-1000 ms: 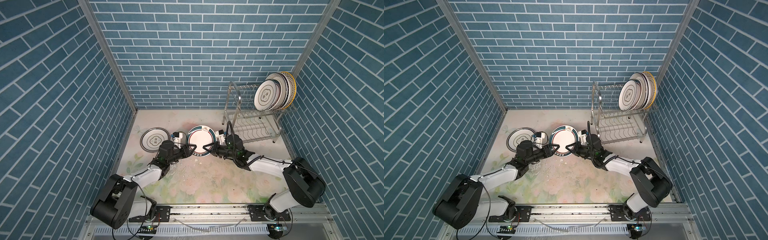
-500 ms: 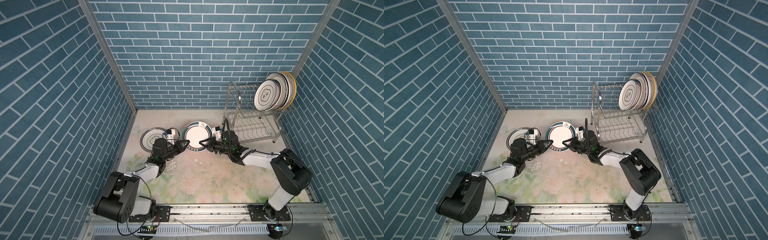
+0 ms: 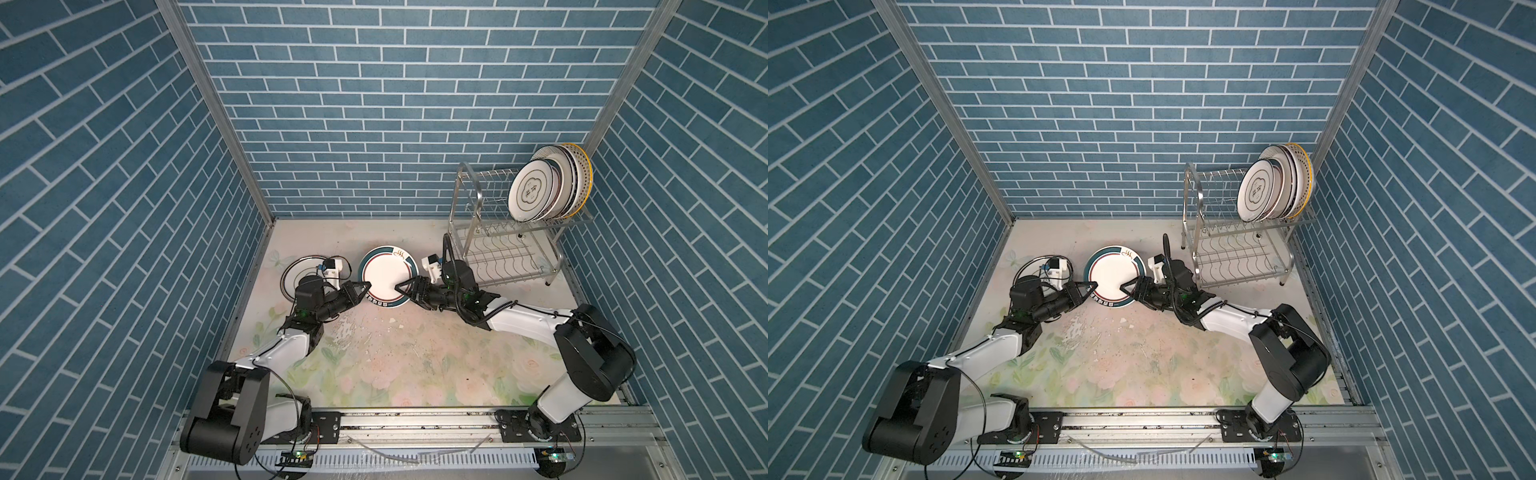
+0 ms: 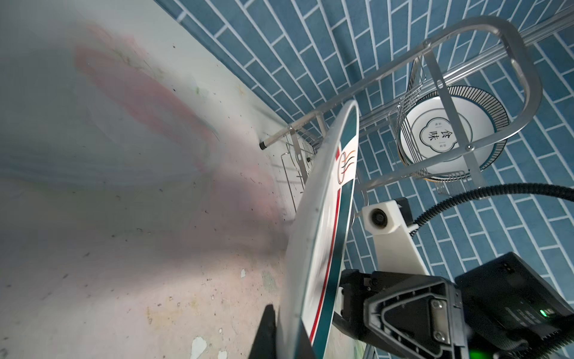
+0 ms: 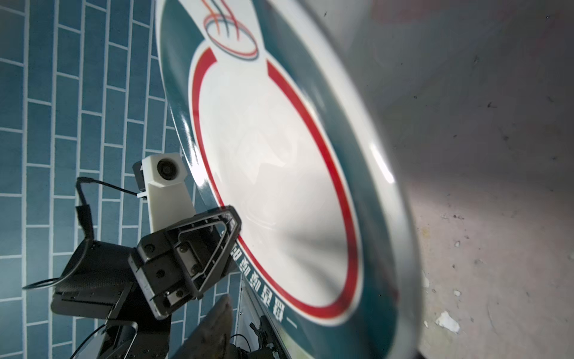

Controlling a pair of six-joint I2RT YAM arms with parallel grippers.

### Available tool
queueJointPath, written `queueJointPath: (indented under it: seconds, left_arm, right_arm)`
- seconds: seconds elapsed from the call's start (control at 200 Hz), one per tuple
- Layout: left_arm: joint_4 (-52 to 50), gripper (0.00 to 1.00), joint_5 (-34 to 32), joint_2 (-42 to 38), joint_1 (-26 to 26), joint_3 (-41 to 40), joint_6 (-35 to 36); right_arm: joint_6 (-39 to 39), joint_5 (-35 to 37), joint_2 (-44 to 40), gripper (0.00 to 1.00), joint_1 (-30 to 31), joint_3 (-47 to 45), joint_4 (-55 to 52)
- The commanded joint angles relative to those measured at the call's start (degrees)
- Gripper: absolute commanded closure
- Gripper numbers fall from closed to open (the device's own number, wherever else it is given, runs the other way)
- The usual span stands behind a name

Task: Unload the plates from the dish rack
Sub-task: Place the plate among the plates.

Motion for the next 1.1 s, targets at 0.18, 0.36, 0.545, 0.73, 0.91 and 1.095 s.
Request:
queueJointPath:
  seconds: [0.18,0.36,0.545,0.73,0.91,1.095]
  left_arm:
    - [-6.87,1.0,3.21,-4.09,10.6,1.64,1.58]
    - [-11.38,1.0,2.57,-5.44,21.14,2.61,0.43]
    - [-15.22,1.0,0.36,-2.79,27.96,5.49,0.72]
    - [-15.86,1.0,-3.56,3.2,29.54,7.88,0.25]
    - [-12.78,1.0,-4.99,8.78,30.88,8.9,-1.12]
    - [-12.25,1.0,-5.78,12.5,31.59,10.4,-0.66]
  right_arm:
    - [-6.77,4.88,-3.96,0.36,0.13,2.39,-9.12]
    - [-10.11,5.05,-5.5,0.36,0.05,2.31,-15.47]
    - [-13.94,7.77,-7.66,0.36,0.14,2.41,-22.16]
    - [-16.13,10.84,-8.45,0.36,0.17,2.06,-25.53]
    - [-17.38,12.54,-9.93,0.35,0.13,0.94,-27.23]
    - [-17.9,12.9,-11.11,0.35,0.17,0.37,-27.96]
